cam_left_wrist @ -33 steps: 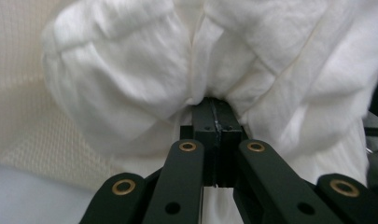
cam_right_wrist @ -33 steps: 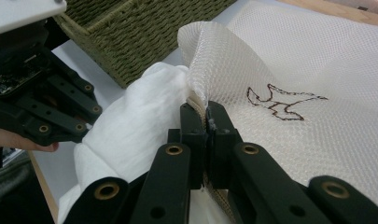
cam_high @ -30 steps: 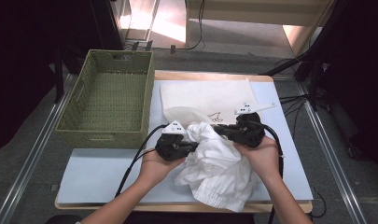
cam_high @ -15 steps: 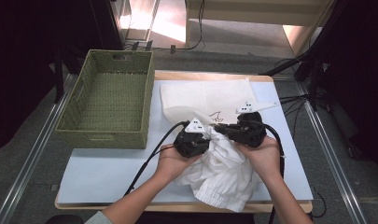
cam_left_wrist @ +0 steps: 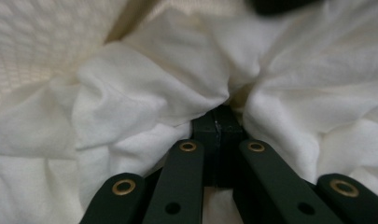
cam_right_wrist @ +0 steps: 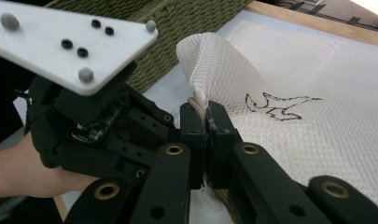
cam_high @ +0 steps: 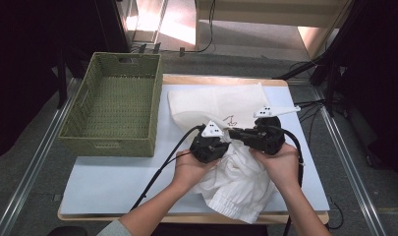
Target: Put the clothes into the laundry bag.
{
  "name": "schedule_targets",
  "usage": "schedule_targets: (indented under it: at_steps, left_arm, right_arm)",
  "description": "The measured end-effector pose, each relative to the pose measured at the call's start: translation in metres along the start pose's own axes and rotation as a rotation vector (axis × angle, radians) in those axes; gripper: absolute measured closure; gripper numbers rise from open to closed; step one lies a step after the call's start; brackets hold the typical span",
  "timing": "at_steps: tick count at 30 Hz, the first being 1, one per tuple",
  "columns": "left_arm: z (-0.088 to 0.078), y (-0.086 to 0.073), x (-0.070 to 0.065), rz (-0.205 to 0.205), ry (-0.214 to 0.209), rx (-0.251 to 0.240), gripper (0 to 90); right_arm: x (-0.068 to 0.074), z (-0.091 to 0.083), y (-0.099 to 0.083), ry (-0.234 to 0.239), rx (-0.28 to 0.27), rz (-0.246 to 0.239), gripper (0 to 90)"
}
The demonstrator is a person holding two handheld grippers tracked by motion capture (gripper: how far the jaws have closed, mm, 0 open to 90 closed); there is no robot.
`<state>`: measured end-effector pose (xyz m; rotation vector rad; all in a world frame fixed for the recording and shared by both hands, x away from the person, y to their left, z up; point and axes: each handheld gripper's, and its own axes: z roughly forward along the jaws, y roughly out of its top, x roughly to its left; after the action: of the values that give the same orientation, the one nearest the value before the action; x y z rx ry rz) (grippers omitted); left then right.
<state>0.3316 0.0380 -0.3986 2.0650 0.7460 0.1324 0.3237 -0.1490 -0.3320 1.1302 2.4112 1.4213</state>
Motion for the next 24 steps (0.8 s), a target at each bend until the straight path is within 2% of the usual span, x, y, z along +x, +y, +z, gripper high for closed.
schedule_targets:
  at_steps: [1, 3, 4, 7, 9, 13, 18, 21, 23, 24]
  left_arm:
    - [0.005, 0.001, 0.004, -0.014, -0.020, 0.046, 90.0]
    - [0.007, 0.000, 0.011, -0.039, -0.049, 0.073, 90.0]
    - [0.005, -0.001, 0.014, -0.051, -0.065, 0.067, 90.0]
    - [-0.005, -0.001, 0.015, -0.041, -0.090, 0.059, 90.0]
    - [-0.015, -0.002, 0.013, -0.022, -0.090, 0.067, 90.0]
    - [-0.037, -0.005, 0.015, -0.011, -0.098, 0.071, 90.0]
    - [-0.067, -0.012, 0.023, 0.014, -0.081, 0.075, 90.0]
    - [-0.080, -0.017, 0.029, -0.007, -0.050, 0.073, 90.0]
    - [-0.085, -0.021, 0.037, -0.012, -0.002, 0.078, 90.0]
    - [-0.085, -0.024, 0.046, -0.049, 0.003, 0.075, 90.0]
  right_arm:
    - [-0.001, 0.001, -0.001, 0.001, 0.004, 0.006, 88.8]
    - [-0.004, 0.004, -0.004, 0.000, 0.020, 0.008, 88.8]
    - [-0.006, 0.006, -0.006, 0.003, 0.024, 0.013, 88.8]
    - [-0.008, 0.009, -0.008, 0.011, 0.026, 0.011, 88.8]
    - [-0.008, 0.008, -0.008, 0.006, 0.026, -0.001, 88.8]
    - [-0.008, 0.008, -0.008, 0.005, 0.026, -0.001, 88.8]
    - [-0.008, 0.008, -0.008, 0.005, 0.030, -0.002, 88.8]
    - [-0.009, 0.008, -0.007, 0.006, 0.030, -0.001, 88.8]
    - [-0.009, 0.008, -0.007, 0.005, 0.031, 0.001, 88.8]
    - [-0.008, 0.008, -0.007, 0.005, 0.031, 0.001, 88.8]
